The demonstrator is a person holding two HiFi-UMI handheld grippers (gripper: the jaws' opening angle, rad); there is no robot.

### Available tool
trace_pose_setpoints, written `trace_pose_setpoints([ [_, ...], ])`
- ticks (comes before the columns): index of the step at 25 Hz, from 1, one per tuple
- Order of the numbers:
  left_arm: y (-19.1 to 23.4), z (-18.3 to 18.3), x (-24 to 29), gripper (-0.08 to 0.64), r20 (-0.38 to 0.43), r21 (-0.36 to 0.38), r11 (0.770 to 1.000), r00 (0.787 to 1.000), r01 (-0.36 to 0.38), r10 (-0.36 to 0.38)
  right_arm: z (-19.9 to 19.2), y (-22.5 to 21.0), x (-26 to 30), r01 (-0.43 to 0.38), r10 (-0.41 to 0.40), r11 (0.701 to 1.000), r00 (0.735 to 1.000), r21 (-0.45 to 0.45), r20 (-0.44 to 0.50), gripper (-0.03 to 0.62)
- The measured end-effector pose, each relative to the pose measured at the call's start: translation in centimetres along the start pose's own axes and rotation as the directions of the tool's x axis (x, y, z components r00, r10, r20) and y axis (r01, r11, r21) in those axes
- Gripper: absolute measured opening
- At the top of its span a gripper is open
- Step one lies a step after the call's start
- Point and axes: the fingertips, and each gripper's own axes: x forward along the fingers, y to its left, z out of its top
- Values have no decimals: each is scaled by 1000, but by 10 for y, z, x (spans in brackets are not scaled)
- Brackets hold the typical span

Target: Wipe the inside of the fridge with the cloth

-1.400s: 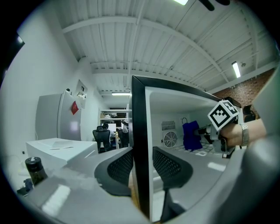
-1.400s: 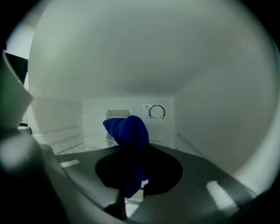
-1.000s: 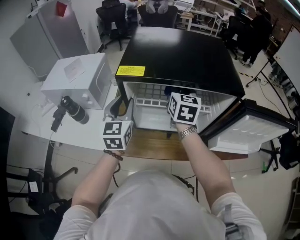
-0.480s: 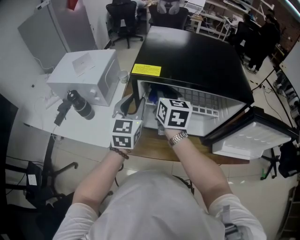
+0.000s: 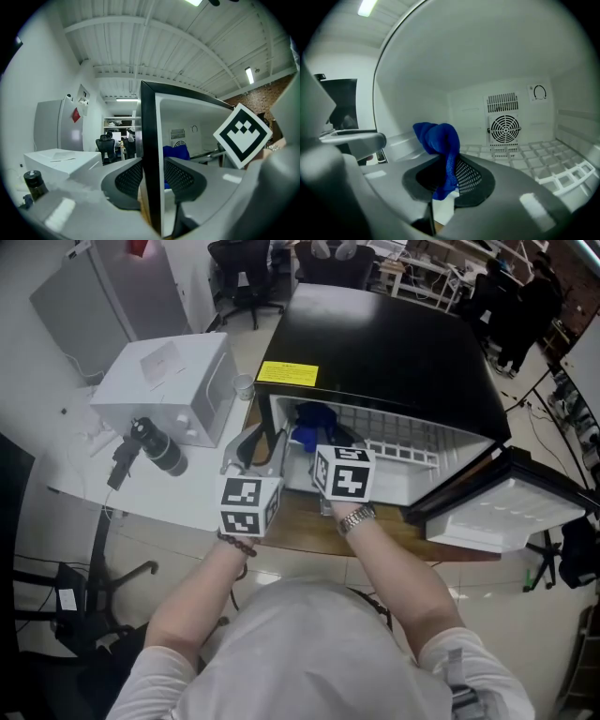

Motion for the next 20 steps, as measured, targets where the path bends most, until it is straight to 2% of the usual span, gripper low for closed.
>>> trace_pose_setpoints([
  [20, 1, 1, 0, 135, 7, -18, 999, 999, -39, 39, -10, -82, -35, 146, -146, 989, 989, 0, 14, 55],
])
